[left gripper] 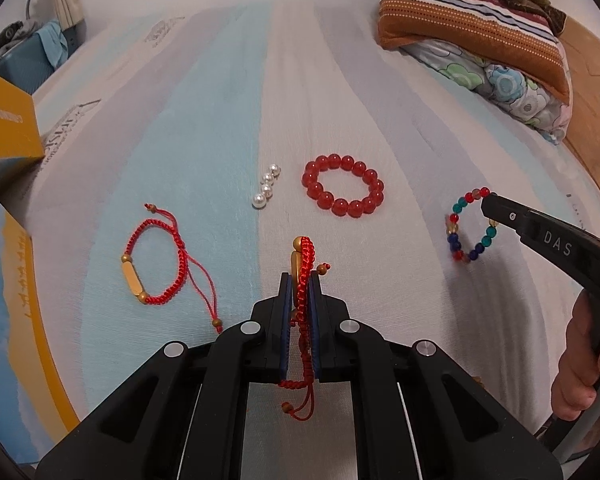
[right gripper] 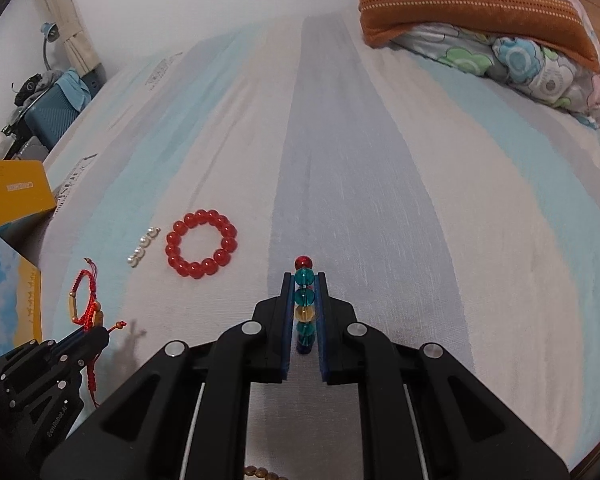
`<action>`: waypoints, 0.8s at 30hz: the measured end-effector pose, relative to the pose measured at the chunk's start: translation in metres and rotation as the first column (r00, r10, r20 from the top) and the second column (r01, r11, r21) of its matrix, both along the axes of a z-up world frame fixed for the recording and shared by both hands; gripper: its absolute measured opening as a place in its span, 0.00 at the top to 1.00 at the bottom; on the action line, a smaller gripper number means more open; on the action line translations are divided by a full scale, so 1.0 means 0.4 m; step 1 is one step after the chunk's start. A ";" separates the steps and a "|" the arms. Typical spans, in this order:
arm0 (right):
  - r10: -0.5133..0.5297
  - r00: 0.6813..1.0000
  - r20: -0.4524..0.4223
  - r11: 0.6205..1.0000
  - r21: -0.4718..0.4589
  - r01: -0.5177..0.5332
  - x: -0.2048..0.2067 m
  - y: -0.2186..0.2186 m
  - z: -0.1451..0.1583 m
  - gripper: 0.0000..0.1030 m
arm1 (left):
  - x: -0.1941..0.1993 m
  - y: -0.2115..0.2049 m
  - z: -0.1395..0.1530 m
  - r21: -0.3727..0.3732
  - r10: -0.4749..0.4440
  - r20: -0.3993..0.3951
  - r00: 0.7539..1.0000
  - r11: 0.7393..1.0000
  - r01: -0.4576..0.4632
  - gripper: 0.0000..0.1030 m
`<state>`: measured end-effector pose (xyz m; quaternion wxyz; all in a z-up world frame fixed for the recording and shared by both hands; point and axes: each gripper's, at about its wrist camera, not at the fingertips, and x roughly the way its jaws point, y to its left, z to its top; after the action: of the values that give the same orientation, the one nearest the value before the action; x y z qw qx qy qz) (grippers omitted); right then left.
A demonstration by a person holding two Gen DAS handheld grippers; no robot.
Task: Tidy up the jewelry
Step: 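Carry the red cord and multicolour bracelets with both tools over the box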
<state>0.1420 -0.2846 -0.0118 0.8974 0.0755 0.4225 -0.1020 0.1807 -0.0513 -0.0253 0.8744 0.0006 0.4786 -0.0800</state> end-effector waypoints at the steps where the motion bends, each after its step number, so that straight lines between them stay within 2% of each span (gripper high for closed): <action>1: 0.002 1.000 0.003 1.000 -0.001 -0.002 -0.001 0.001 0.002 0.91 | -0.001 0.001 0.003 0.001 0.001 0.004 1.000 1.000 -0.001 0.93; 8: 0.007 0.999 0.042 1.000 -0.010 -0.007 -0.017 0.018 0.026 0.91 | -0.007 0.004 0.029 0.000 -0.003 0.026 1.000 1.000 0.003 0.93; 24: 0.059 0.996 0.067 0.998 -0.037 -0.057 -0.050 0.141 0.121 0.91 | -0.065 0.117 0.191 0.019 0.064 0.086 0.994 0.998 -0.066 0.93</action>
<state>0.1218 -0.2283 0.0367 0.9151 0.0508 0.3917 -0.0806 0.1547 -0.0044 0.0511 0.8961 -0.0021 0.4415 -0.0460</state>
